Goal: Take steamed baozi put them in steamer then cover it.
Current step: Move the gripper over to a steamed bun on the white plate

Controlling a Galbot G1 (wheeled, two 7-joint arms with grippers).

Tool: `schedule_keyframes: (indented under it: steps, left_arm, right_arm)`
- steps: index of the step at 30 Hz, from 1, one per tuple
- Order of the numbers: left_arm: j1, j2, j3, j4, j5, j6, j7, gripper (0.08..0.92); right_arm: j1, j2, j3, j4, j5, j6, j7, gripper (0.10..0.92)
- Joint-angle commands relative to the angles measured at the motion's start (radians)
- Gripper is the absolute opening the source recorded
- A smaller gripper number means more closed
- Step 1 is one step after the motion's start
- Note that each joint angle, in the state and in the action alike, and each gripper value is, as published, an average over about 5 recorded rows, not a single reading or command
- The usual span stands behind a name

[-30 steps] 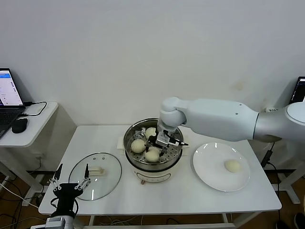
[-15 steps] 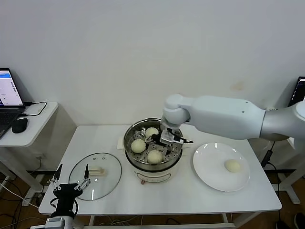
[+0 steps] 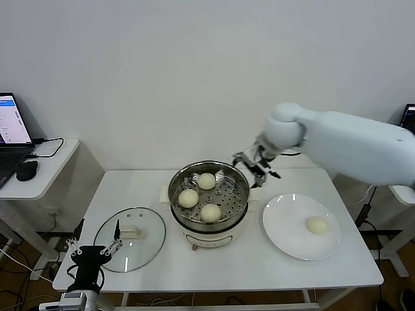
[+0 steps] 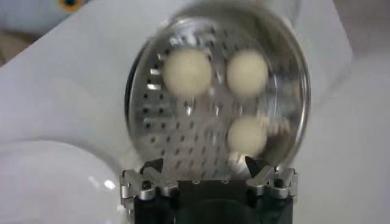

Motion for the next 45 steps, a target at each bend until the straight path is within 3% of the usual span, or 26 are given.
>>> schedule_keyframes:
  steps: [1,5,20,45]
  left_arm:
    - [-0.003,0.007,0.015,-0.002,0.003,0.004,0.002,0.823]
    - [0.001,0.01,0.016,-0.005,0.005,0.005,0.003,0.823]
    - [0.021,-0.001,0.003,-0.013,0.016,0.007,0.001,0.823]
    - [0.004,-0.003,0.005,0.019,0.003,0.021,0.003,0.823]
  right_arm:
    - [-0.172,-0.358,0.144,0.006,-0.054,-0.177,-0.09,0.823]
    - [-0.308,-0.391,0.259,-0.068,-0.142,-0.086,-0.142,0.823]
    - [-0.747,-0.342,0.623,-0.253,-0.327,0.02,-0.106,0.822]
    - [-0.817,-0.155,0.679,-0.43,-0.394,0.035,-0.03,0.822]
